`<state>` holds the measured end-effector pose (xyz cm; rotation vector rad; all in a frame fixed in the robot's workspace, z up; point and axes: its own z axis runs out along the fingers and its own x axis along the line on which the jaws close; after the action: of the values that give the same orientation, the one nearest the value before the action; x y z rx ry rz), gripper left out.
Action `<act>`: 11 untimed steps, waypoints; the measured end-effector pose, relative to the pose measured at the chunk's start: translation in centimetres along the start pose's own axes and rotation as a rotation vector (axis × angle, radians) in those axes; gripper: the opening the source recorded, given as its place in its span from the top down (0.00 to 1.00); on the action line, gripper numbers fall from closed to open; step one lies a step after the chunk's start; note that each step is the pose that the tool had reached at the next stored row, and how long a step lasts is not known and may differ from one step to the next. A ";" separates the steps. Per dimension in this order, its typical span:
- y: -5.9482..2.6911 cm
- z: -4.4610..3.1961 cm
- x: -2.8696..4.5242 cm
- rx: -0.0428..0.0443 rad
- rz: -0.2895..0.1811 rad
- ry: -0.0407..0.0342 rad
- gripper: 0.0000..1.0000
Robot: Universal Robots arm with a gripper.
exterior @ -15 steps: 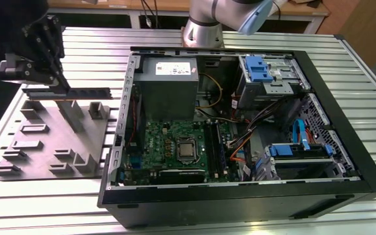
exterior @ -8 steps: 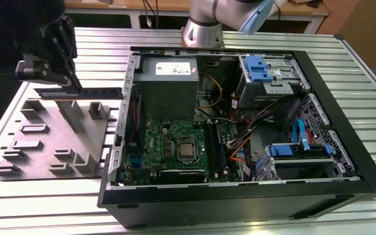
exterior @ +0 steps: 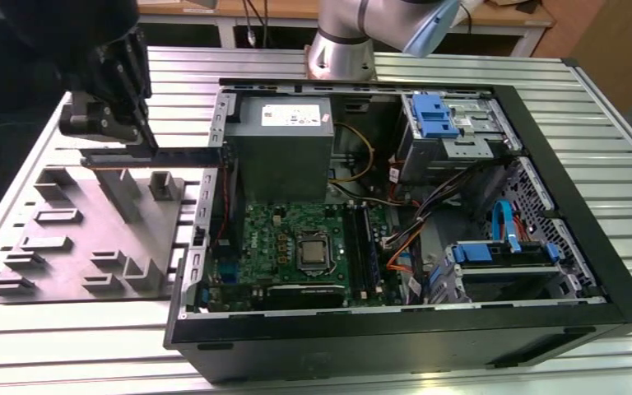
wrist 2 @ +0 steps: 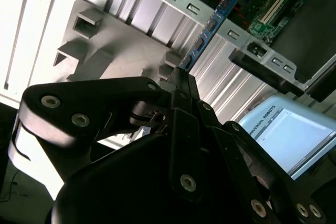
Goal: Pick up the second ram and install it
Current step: 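Pick up the second ram and move it above second insertion slot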
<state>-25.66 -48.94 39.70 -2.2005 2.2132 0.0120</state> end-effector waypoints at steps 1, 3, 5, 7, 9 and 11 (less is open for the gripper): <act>-0.21 0.01 0.00 0.0001 0.000 0.0000 0.89; -0.62 0.02 0.00 0.0001 0.000 -0.0001 0.89; -1.05 0.02 0.00 0.0000 0.000 0.0000 0.89; -1.53 0.03 -0.01 0.0000 0.000 0.0000 0.89; -1.96 0.05 -0.01 0.0001 0.000 -0.0001 0.89; -2.39 0.06 -0.01 0.0001 0.000 -0.0001 0.89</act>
<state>-23.27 -48.94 39.66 -2.2005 2.2131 0.0120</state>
